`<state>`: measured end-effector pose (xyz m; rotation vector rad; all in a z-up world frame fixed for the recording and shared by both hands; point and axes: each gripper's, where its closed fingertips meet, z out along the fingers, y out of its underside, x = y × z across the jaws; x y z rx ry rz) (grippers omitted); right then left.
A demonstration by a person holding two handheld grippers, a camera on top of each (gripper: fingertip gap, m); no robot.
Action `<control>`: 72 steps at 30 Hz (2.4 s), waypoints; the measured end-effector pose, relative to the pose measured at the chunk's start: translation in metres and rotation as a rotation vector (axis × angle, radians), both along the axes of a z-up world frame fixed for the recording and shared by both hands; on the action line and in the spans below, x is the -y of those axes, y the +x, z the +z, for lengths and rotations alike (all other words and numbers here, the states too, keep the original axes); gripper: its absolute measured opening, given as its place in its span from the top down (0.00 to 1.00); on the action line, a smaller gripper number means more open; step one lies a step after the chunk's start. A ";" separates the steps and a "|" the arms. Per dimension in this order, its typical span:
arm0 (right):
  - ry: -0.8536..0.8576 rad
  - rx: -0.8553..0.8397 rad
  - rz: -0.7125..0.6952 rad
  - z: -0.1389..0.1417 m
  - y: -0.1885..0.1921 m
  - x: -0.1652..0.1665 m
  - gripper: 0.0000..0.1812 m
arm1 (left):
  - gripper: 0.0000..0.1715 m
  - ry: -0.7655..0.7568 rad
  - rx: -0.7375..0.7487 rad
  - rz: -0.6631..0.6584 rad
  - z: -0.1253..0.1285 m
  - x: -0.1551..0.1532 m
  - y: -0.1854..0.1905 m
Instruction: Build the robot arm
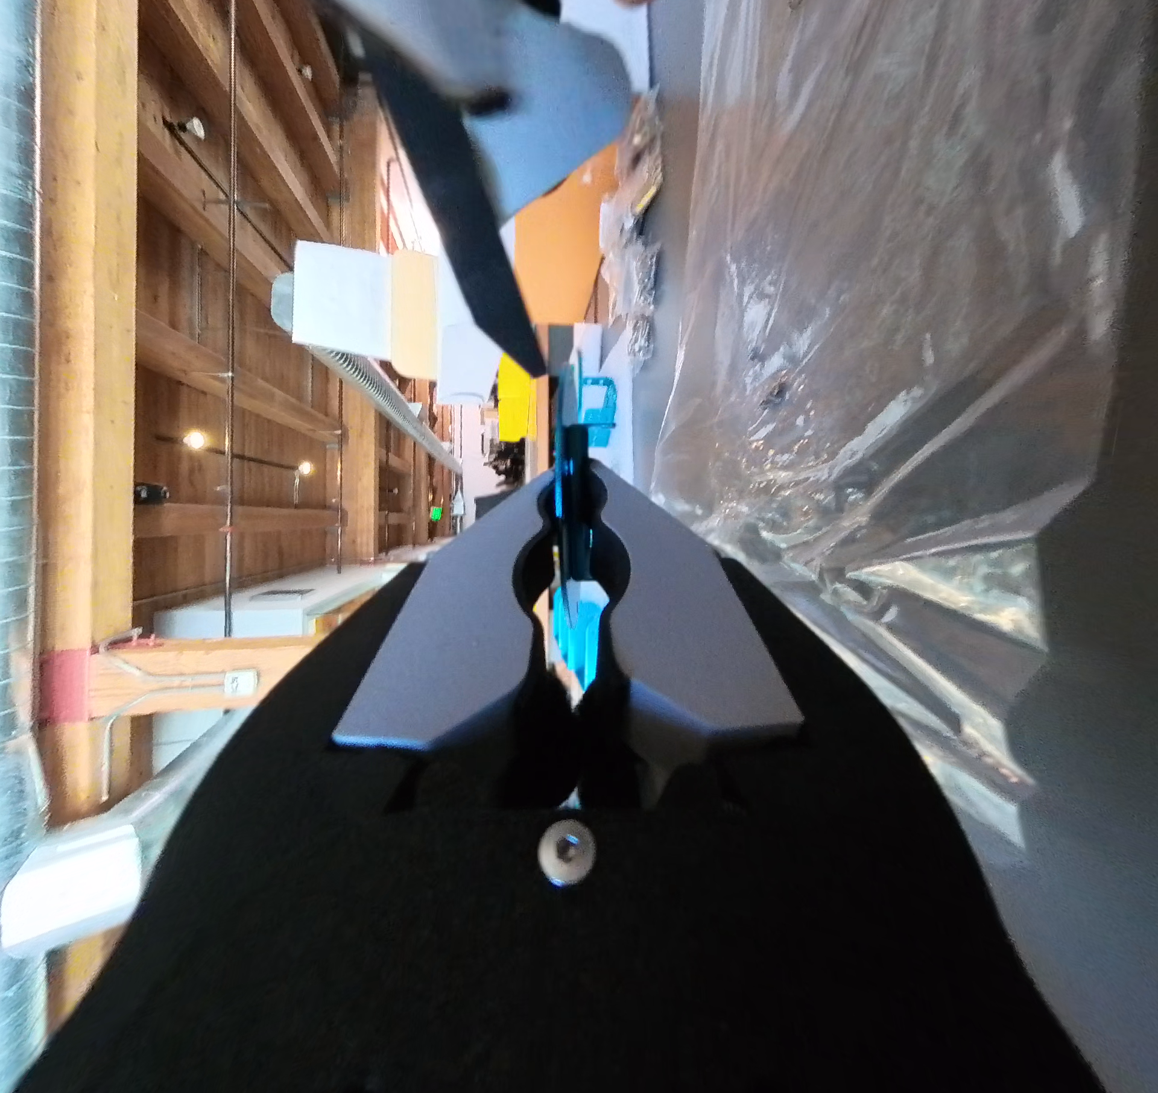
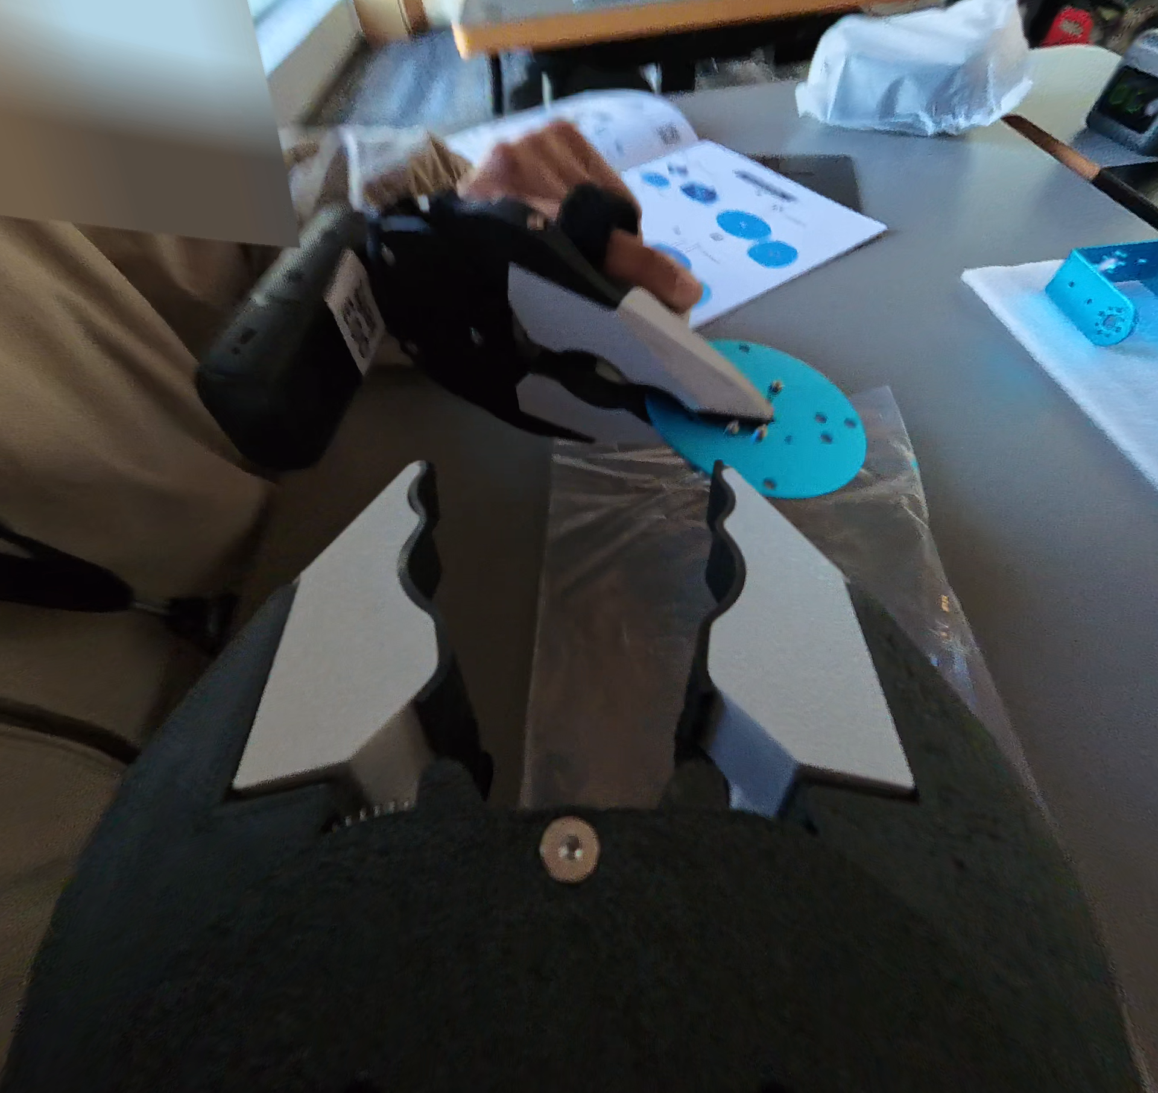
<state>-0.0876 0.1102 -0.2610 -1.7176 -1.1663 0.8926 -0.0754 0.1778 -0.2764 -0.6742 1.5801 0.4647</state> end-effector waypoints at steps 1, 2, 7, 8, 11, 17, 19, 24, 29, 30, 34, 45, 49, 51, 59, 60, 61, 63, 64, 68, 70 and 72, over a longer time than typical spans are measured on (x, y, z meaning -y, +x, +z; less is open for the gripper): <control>-0.030 -0.053 0.012 0.007 0.003 0.002 0.51 | 0.99 -0.019 -0.001 -0.033 -0.001 0.007 0.003; -0.045 -0.078 0.015 0.012 0.010 0.001 0.50 | 0.99 -0.059 0.013 -0.072 -0.002 0.014 0.007; -0.151 -0.325 0.058 0.048 0.042 0.000 0.52 | 0.99 -0.199 0.118 -0.269 0.011 0.050 0.018; -0.156 -0.348 0.081 0.048 0.039 0.004 0.50 | 0.99 -0.197 0.123 -0.295 0.013 0.055 0.019; -0.142 -0.216 0.125 0.021 0.020 0.012 0.47 | 0.99 -0.209 0.130 -0.341 0.014 0.065 0.021; -0.195 -0.150 0.182 0.006 0.000 0.020 0.46 | 0.99 -0.142 0.080 -0.337 0.008 0.067 0.022; -0.200 -0.147 0.189 0.004 -0.002 0.021 0.46 | 0.99 -0.143 0.063 -0.335 0.005 0.068 0.023; -0.236 -0.109 0.185 -0.004 -0.001 0.023 0.45 | 0.99 -0.125 -0.001 -0.290 -0.007 0.062 0.022; -0.197 -0.152 0.164 0.006 0.003 0.018 0.47 | 0.99 -0.089 0.000 -0.274 -0.004 0.058 0.020; -0.191 -0.163 0.159 0.008 0.002 0.016 0.46 | 0.99 -0.080 -0.001 -0.282 -0.004 0.060 0.020; -0.199 -0.146 0.175 0.002 -0.004 0.019 0.44 | 0.99 -0.071 0.005 -0.305 -0.002 0.067 0.023; -0.244 -0.150 0.167 0.004 0.004 0.021 0.45 | 0.99 -0.051 -0.014 -0.261 -0.002 0.059 0.018; -0.225 -0.176 0.158 0.008 0.001 0.016 0.44 | 0.99 -0.036 -0.012 -0.283 0.000 0.067 0.022; -0.224 -0.148 0.166 0.000 -0.004 0.019 0.42 | 0.99 -0.049 -0.013 -0.283 -0.002 0.066 0.020; -0.276 -0.184 0.173 0.004 -0.004 0.023 0.41 | 0.99 -0.055 -0.010 -0.278 -0.002 0.065 0.019; -0.281 -0.180 0.179 0.005 -0.004 0.025 0.40 | 0.99 -0.056 -0.006 -0.281 -0.001 0.065 0.019; -0.286 -0.181 0.184 0.006 -0.003 0.026 0.39 | 0.99 -0.062 0.003 -0.284 0.000 0.066 0.019; -0.272 -0.184 0.184 0.010 0.003 0.024 0.46 | 0.99 -0.057 0.009 -0.244 0.003 0.058 0.017; -0.262 -0.199 0.176 0.015 0.007 0.023 0.45 | 0.99 -0.058 0.014 -0.227 0.004 0.052 0.014; -0.108 -0.275 0.040 0.037 0.027 -0.006 0.48 | 0.99 -0.260 0.151 -0.229 0.017 0.046 0.011; -0.062 -0.314 0.017 0.047 0.034 -0.011 0.54 | 0.99 -0.446 0.257 -0.235 0.028 0.043 0.013; 0.003 -0.279 0.043 0.044 0.038 -0.008 0.62 | 0.99 -0.638 0.356 -0.270 0.038 0.043 0.012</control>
